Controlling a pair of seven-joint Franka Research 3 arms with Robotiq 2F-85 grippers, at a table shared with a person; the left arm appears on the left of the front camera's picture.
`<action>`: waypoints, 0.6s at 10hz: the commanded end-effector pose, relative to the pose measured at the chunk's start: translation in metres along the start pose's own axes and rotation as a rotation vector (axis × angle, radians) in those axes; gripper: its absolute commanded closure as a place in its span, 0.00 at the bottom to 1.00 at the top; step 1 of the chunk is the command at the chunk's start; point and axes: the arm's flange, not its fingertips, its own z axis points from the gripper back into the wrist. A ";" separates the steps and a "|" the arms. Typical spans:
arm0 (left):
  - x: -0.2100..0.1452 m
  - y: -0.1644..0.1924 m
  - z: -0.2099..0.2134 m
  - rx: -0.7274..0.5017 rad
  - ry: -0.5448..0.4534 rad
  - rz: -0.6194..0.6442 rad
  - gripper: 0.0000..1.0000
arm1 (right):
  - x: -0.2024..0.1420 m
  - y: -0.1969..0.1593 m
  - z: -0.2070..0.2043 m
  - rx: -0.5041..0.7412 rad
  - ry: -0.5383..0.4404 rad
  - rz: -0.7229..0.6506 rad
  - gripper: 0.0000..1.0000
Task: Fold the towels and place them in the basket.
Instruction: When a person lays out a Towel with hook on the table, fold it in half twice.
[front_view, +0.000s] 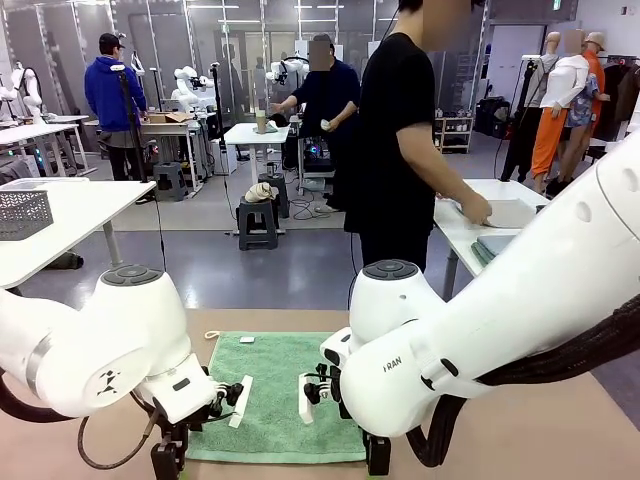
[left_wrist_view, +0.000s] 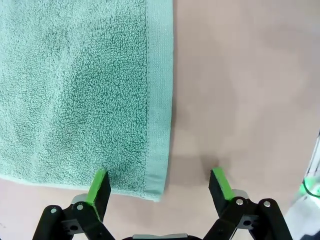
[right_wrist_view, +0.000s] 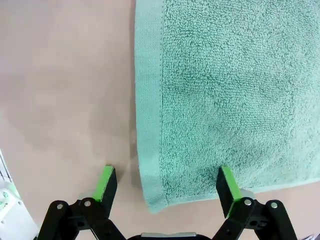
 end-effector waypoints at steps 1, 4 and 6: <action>0.000 0.008 -0.001 -0.011 -0.025 -0.017 0.00 | -0.003 -0.005 0.001 0.022 -0.025 0.022 0.00; 0.000 0.010 0.000 -0.003 -0.006 -0.013 0.20 | -0.004 -0.005 0.001 0.028 -0.023 0.017 0.20; 0.000 0.011 0.001 0.006 -0.008 -0.008 0.22 | -0.005 -0.005 0.002 0.006 -0.024 0.007 0.25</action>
